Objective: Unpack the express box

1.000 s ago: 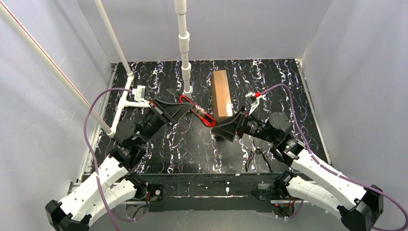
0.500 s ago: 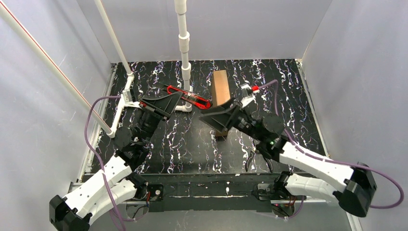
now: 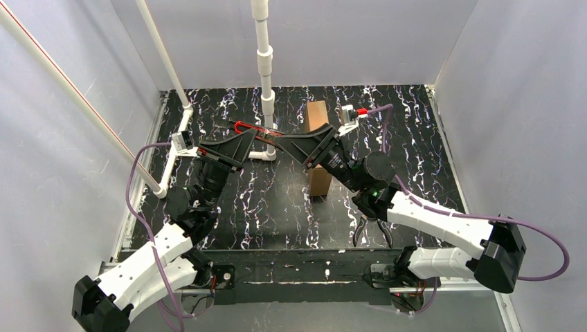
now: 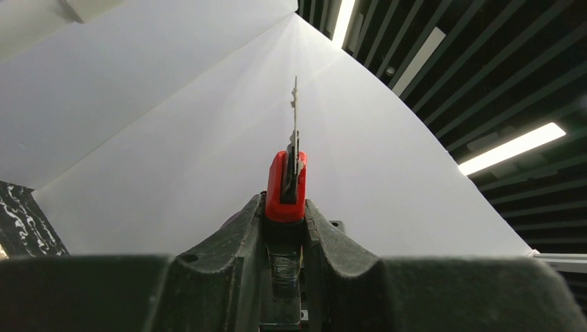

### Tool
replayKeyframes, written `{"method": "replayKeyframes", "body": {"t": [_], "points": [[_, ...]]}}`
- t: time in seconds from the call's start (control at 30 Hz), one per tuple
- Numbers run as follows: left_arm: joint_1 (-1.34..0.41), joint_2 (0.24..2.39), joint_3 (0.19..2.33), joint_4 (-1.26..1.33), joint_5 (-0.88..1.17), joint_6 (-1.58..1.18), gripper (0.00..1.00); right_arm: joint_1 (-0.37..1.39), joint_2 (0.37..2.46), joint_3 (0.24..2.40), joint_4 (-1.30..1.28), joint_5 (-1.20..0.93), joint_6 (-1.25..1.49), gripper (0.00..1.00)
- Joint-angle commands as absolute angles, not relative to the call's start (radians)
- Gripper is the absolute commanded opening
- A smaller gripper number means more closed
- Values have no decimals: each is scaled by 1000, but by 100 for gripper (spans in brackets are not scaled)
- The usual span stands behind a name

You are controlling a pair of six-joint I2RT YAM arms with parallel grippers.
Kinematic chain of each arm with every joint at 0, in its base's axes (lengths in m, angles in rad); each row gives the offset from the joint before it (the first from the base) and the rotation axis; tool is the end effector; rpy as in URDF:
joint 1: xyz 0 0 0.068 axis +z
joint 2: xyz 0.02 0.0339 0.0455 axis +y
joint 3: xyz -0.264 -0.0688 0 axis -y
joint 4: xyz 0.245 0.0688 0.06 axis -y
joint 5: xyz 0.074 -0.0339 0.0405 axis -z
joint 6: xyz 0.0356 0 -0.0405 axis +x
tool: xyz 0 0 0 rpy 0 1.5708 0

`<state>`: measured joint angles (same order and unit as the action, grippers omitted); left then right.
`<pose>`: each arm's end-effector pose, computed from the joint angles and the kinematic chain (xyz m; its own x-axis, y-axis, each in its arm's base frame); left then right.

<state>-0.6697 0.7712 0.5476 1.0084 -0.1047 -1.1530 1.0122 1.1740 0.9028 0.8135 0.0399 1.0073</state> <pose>0.1280 -0.0966 0.3790 -0.2865 -0.9326 -0.2196 0.7334 -0.0660 -0.6766 0.1411 0.2231 0.4057 -0.5549 0.7060 -0.4401 -0.6742 -0.0716 0.7351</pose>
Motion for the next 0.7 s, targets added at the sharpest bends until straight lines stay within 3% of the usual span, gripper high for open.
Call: {"method": "replayKeyframes", "body": {"t": [0.0,0.07,0.67], "points": [[-673,771,530,1112,-135,-1161,0,1020,1192,950,873,94,1015,60],[-673,770,516,1130,-152,-1174,0,1020,1208,972,866,87,1016,56],[-673,793,505,1154,-137,-1204,0,1022,1272,1025,825,29,1086,47]]}}
